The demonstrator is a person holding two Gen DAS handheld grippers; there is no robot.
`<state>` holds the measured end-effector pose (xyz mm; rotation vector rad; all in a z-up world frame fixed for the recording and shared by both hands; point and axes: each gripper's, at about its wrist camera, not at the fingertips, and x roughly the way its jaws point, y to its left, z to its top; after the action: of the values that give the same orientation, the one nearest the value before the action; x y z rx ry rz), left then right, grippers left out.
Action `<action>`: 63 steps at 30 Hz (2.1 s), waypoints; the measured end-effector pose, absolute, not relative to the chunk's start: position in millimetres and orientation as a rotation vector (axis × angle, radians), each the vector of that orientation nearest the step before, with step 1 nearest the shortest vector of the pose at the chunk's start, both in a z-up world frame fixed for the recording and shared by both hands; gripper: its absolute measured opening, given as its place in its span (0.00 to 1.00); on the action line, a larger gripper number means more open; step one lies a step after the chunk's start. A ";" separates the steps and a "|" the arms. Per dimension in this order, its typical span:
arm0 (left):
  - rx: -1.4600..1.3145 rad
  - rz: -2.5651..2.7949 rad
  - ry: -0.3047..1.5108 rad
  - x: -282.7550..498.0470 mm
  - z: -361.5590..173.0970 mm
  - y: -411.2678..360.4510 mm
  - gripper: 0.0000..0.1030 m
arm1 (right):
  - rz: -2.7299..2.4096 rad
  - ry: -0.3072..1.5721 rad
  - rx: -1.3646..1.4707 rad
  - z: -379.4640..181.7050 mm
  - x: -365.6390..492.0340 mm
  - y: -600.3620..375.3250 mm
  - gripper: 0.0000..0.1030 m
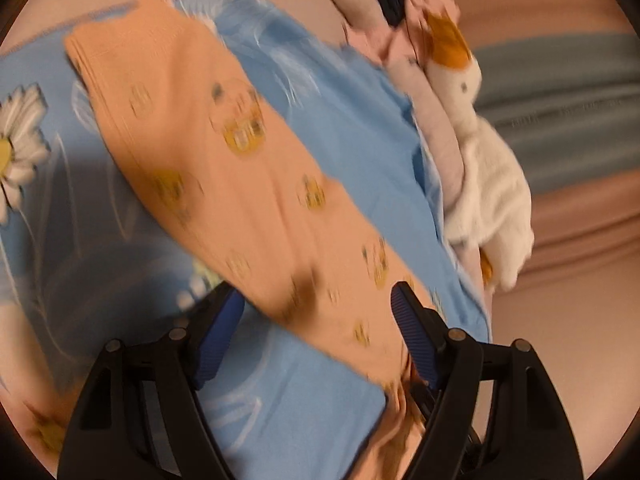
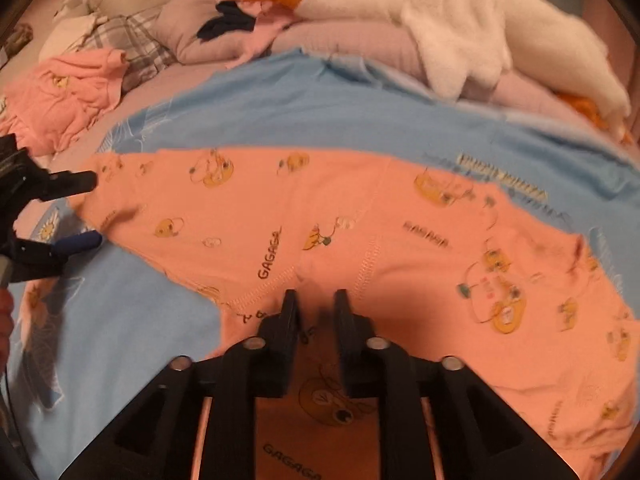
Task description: Fold small clothes
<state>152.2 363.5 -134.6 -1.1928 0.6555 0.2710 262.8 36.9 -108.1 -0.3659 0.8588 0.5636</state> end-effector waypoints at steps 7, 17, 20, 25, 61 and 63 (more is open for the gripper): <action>-1.328 0.380 0.535 143.5 -152.0 407.3 0.20 | 0.680 0.728 -0.271 -72.5 239.1 36.6 0.45; -0.999 0.396 0.611 174.5 -98.3 384.3 0.02 | 0.679 0.753 -0.217 -78.0 231.9 21.8 0.44; -0.882 0.327 0.610 192.5 -68.3 352.4 0.02 | 0.636 0.767 -0.182 -78.0 233.9 -0.1 0.44; -0.654 0.194 0.611 225.4 -27.0 272.7 0.02 | 0.552 0.768 -0.056 -69.5 236.1 -51.9 0.44; -0.472 -0.043 0.822 192.1 -82.0 157.6 0.66 | 0.721 0.730 -0.310 -71.6 208.1 -55.5 0.48; -0.466 -0.045 0.822 193.8 -82.0 157.5 0.66 | 0.727 0.736 -0.388 -78.1 213.2 -38.3 0.48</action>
<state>193.8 157.5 -82.0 -0.4664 0.8223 -0.0449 213.2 -38.3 -78.1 -0.3879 0.7360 0.7273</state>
